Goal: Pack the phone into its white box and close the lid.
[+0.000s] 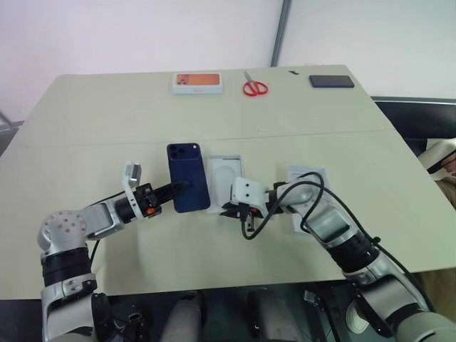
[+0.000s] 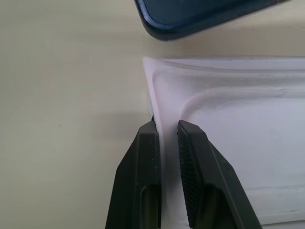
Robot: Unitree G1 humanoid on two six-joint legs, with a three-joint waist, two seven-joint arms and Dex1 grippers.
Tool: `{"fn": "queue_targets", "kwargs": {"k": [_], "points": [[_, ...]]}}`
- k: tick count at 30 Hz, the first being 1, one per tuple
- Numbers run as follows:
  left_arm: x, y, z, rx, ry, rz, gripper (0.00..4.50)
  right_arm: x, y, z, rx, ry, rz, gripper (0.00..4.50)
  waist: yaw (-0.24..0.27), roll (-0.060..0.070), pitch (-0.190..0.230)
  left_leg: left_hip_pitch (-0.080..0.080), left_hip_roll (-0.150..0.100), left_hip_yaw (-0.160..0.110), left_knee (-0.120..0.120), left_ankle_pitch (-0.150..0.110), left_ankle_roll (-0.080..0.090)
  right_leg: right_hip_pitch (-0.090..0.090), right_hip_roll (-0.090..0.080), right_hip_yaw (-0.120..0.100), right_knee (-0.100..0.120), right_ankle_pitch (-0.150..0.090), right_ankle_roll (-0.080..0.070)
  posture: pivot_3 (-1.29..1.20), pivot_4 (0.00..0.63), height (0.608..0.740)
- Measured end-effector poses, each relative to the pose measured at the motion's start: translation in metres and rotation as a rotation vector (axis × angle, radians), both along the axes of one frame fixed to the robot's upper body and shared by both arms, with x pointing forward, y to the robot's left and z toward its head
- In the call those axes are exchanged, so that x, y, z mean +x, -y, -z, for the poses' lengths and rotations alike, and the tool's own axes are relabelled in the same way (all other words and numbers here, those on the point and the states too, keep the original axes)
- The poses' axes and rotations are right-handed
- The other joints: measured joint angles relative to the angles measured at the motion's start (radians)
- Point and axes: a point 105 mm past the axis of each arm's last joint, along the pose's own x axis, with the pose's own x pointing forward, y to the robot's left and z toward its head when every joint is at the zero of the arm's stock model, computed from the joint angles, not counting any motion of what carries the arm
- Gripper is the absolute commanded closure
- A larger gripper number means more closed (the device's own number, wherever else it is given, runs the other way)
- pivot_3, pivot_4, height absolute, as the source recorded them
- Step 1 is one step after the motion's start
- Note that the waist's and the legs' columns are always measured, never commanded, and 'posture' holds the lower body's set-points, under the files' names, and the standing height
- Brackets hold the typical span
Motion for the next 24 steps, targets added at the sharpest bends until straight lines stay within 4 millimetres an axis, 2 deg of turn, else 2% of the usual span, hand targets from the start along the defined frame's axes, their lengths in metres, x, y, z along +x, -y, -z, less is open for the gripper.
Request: {"fn": "queue_targets", "kwargs": {"k": [3, 6, 8, 20, 24], "points": [[0.0, 0.0, 0.001, 0.003, -0.004, 0.0, 4.5, 0.001, -0.001, 0.001, -0.006, 0.008, -0.012, 3.93, 0.0, 0.0, 0.0, 0.0, 0.0, 0.0, 0.0, 0.0, 0.0, 0.0, 0.0, 0.0, 0.0, 0.0, 0.0, 0.0, 0.15, 0.74], [0.0, -0.001, 0.001, 0.008, -0.007, -0.006, 4.5, 0.002, -0.001, -0.001, 0.003, -0.009, -0.008, 3.07, 0.001, 0.0, 0.0, 0.0, 0.0, 0.0, 0.0, 0.0, 0.0, 0.0, 0.0, 0.0, 0.0, 0.0, 0.0, 0.0, 0.15, 0.74], [0.0, -0.002, 0.0, 0.006, -0.006, -0.009, 4.5, 0.0, -0.002, 0.0, 0.002, -0.022, -0.015, 2.08, 0.002, 0.0, 0.0, 0.0, 0.0, 0.0, 0.0, 0.0, 0.0, 0.0, 0.0, 0.0, 0.0, 0.0, 0.0, 0.0, 0.15, 0.74], [-0.003, 0.001, 0.002, 0.003, -0.02, 0.013, 4.5, -0.005, -0.004, 0.0, 0.034, -0.134, 0.012, 2.08, 0.005, 0.0, 0.0, -0.001, 0.0, 0.0, 0.0, 0.0, 0.0, 0.0, 0.0, 0.0, 0.0, 0.0, 0.0, 0.0, 0.15, 0.74], [-0.003, 0.005, 0.002, 0.005, -0.024, 0.028, 4.5, -0.002, -0.003, -0.016, 0.076, -0.135, 0.015, 2.08, 0.005, 0.0, 0.0, -0.001, 0.0, 0.0, 0.0, 0.0, 0.0, 0.0, 0.0, 0.0, 0.0, 0.0, 0.0, 0.0, 0.15, 0.74]]}}
